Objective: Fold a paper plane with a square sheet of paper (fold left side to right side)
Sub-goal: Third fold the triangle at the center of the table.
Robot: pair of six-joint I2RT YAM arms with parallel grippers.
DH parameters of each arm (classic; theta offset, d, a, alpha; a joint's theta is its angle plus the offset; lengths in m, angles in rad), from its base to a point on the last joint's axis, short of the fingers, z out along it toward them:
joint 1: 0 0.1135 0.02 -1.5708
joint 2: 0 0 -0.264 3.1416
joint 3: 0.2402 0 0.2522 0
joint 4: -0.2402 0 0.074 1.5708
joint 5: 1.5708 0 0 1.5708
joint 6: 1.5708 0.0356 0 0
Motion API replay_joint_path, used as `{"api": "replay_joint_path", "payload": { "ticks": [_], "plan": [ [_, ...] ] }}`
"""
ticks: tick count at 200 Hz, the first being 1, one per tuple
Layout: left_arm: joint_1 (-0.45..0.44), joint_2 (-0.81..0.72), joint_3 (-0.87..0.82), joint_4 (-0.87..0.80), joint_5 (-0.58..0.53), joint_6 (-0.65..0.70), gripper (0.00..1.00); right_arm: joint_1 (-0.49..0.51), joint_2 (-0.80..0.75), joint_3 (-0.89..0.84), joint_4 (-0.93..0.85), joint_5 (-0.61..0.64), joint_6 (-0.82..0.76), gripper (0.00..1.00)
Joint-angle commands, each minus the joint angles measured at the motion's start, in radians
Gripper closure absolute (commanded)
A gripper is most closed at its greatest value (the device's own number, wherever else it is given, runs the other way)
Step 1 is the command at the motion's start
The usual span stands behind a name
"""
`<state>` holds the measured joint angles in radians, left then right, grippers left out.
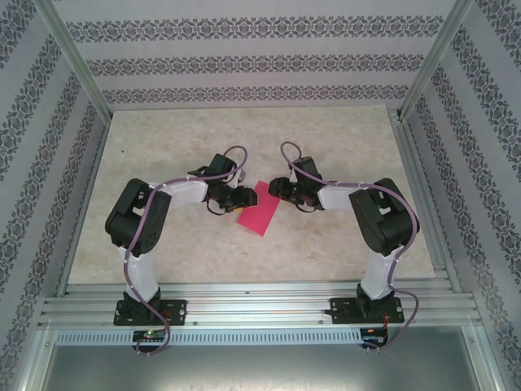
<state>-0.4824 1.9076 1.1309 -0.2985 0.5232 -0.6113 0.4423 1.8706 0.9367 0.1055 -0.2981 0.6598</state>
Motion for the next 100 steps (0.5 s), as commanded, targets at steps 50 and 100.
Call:
{"api": "replay_joint_path", "payload": {
  "ticks": [50,100],
  "plan": [
    [-0.015,-0.003,0.008,0.034,-0.005,-0.007,0.81,-0.008,-0.033,-0.015,-0.015,0.014,-0.045,0.47],
    [-0.017,-0.022,-0.016,0.038,-0.023,-0.008,0.88,0.01,-0.228,-0.065,-0.08,0.101,-0.134,0.39]
  ]
}}
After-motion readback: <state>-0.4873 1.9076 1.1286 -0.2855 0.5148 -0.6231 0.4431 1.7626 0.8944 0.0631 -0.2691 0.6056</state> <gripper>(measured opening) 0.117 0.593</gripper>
